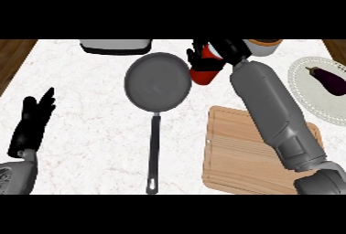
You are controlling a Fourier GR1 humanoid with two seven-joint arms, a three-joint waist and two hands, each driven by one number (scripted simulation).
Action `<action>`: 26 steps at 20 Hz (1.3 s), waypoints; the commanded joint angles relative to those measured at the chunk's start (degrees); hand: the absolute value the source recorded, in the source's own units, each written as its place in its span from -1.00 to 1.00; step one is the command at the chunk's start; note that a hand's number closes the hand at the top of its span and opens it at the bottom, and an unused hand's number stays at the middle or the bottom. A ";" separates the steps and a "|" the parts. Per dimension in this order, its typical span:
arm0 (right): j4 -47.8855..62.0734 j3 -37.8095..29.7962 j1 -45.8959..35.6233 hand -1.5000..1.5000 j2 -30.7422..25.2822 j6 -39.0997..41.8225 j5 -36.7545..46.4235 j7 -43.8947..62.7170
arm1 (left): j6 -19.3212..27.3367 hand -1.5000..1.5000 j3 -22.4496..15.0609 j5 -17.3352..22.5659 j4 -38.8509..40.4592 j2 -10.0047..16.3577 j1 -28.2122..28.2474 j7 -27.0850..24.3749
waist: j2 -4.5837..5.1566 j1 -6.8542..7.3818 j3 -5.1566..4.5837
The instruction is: Pick the can from the cutting board and place it in the pan
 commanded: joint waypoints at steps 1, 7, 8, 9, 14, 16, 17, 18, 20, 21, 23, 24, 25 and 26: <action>7.14 -1.69 -3.63 1.00 5.32 -3.99 -0.32 1.74 | 0.24 0.00 -0.58 -0.37 -1.88 -1.09 2.48 -0.60 | 0.03 0.31 0.00; 18.12 -2.78 -10.32 1.00 7.20 -7.02 0.57 3.24 | -0.81 0.00 -0.75 -0.35 -2.24 -0.38 0.46 -0.34 | 0.89 2.46 -0.01; 18.90 -1.21 -9.64 1.00 7.23 -8.83 -1.45 1.80 | -0.21 0.00 -1.55 -1.54 0.76 -1.17 -1.00 -0.41 | 0.87 2.40 -0.03; 20.47 -0.33 -7.71 1.00 7.25 -9.71 -0.49 0.35 | -0.05 0.00 -1.97 -1.31 -1.62 -1.61 -1.40 0.50 | 1.06 3.07 0.00; 24.06 -0.43 -9.47 1.00 7.30 -9.55 -2.74 0.22 | -1.52 0.00 -2.35 -0.87 -0.23 -1.68 -2.25 -0.90 | 1.82 5.65 -0.01; 25.40 0.27 -7.86 1.00 7.31 -10.50 -3.29 -0.60 | -2.21 0.00 -3.82 -1.16 -1.47 -2.05 -5.35 1.48 | 2.13 6.96 0.05; 25.67 -0.09 -8.00 1.00 7.31 -10.00 -3.72 -1.20 | -1.39 0.00 -3.25 -1.58 1.34 -2.23 -6.14 -0.34 | 2.65 6.72 -0.01; 26.10 -1.40 -7.86 1.00 7.31 -8.37 -6.37 -1.08 | -2.06 0.00 -3.19 -0.94 0.40 -2.26 -4.51 -0.41 | 2.09 7.43 0.02; 26.94 -2.78 -6.72 1.00 7.32 -7.99 -8.20 -2.00 | -1.97 0.00 -3.86 -1.44 -1.22 -2.23 -5.13 0.52 | 2.36 8.61 0.11; 27.72 -2.83 -7.19 -1.00 7.32 -7.58 -8.79 -0.81 | -0.61 0.00 -5.00 -2.26 -0.33 -4.36 -3.63 -0.69 | 2.32 8.71 0.05; 29.02 -2.55 -5.96 -1.00 7.32 -7.01 -9.43 -1.78 | -2.15 0.00 -5.36 -1.93 -0.89 -3.48 -6.69 1.14 | 2.62 10.02 0.12; 29.20 -2.74 -7.93 -1.00 7.32 -4.83 -9.69 -0.97 | -2.05 0.00 -4.82 -1.97 0.91 -3.26 -6.42 -0.84 | 2.89 9.84 0.03; 29.00 -3.17 -8.45 -1.00 7.32 -4.47 -10.47 -1.45 | -2.03 0.00 -4.76 -1.88 2.21 -3.63 -7.03 -0.89 | 2.81 9.25 0.01; 29.22 -2.79 -6.47 -1.00 7.32 -5.20 -10.22 -3.85 | -2.68 0.00 -4.13 -1.49 1.50 -2.53 -6.12 -1.55 | 2.92 10.00 0.05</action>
